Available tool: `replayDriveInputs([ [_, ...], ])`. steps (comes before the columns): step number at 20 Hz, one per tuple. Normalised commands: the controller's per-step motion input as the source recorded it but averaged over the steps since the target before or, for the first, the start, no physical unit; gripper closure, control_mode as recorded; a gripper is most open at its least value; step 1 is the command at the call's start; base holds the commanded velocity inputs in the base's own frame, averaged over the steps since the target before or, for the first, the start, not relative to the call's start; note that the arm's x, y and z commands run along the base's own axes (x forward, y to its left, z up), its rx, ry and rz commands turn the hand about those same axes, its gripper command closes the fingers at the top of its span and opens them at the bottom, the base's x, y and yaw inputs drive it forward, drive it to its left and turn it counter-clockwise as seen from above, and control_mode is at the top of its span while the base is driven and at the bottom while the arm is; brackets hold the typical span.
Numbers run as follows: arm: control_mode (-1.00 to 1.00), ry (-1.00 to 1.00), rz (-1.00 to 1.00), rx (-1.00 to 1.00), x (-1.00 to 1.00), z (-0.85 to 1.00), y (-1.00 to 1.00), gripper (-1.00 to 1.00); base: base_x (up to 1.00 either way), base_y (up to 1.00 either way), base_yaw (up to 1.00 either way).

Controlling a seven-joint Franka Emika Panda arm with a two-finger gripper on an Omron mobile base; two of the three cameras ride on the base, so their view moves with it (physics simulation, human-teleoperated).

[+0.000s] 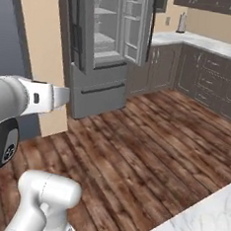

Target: Take the donut and cupcake from the fridge and place them on the empty tray on the dining counter.

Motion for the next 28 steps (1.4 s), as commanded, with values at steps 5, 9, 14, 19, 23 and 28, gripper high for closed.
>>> replayDriveInputs([
  [5,1.00,0.00,0.00,0.00,0.00,0.00,0.00,-1.00,1.00,0.19,-0.47],
  [9,1.00,0.00,0.00,0.00,0.00,0.00,0.00,-1.00,1.00,0.39,-0.41],
  [14,1.00,0.00,0.00,0.00,0.00,0.00,0.00,-1.00,1.00,0.26,-0.16],
  [19,1.00,0.00,0.00,0.00,0.00,0.00,0.00,-1.00,1.00,0.09,0.23],
  [23,1.00,0.00,0.00,0.00,0.00,0.00,0.00,-1.00,0.78,-0.13,0.43],
  [28,1.00,0.00,0.00,0.00,0.00,0.00,0.00,-1.00,0.54,-0.35,0.43],
])
